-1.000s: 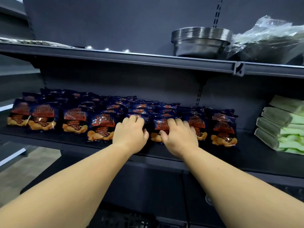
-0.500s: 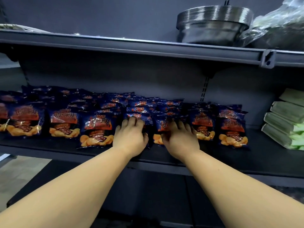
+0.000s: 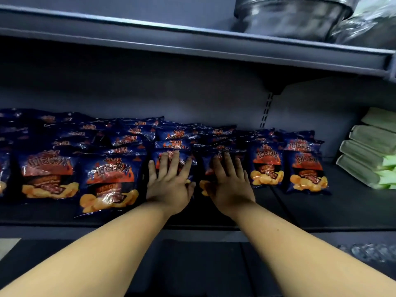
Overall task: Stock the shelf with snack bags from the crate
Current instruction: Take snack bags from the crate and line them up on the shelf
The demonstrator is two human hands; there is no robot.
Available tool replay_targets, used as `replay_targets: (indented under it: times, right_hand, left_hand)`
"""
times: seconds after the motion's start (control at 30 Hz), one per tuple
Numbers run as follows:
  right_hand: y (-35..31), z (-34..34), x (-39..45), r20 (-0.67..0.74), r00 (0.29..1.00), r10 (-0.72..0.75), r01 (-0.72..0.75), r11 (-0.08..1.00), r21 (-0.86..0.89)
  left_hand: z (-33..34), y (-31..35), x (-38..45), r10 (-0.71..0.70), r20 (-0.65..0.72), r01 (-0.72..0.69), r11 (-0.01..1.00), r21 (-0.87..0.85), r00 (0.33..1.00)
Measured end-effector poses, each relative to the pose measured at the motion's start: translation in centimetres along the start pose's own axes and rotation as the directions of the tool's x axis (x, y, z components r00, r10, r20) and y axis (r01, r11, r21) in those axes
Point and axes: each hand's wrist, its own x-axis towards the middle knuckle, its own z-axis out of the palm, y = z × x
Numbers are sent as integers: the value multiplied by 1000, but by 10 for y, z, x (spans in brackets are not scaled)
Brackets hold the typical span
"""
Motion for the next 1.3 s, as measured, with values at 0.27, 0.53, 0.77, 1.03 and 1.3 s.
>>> replay_targets:
  times: [0.27, 0.53, 0.77, 1.03, 1.3]
  right_hand:
    - [2, 14, 25, -45, 998, -33, 33, 999, 1]
    - [-3, 6, 20, -2, 1000, -9, 9, 1000, -20]
    - [-3, 5, 16, -40, 998, -48, 47, 998, -40]
    - [1, 14, 27, -31, 998, -60, 58, 997, -51]
    - [-6, 5, 28, 76, 997, -11, 17, 997, -75]
  left_hand:
    - [30, -2, 16, -8, -201, 3, 1000, -21, 980]
    - [23, 0, 13, -13, -160, 21, 999, 48, 987]
    - [12, 0, 10, 2, -140, 6, 999, 52, 990]
    - [25, -4, 17, 10, -187, 0, 999, 54, 982]
    - [14, -1, 16, -14, -81, 14, 1000, -7, 997]
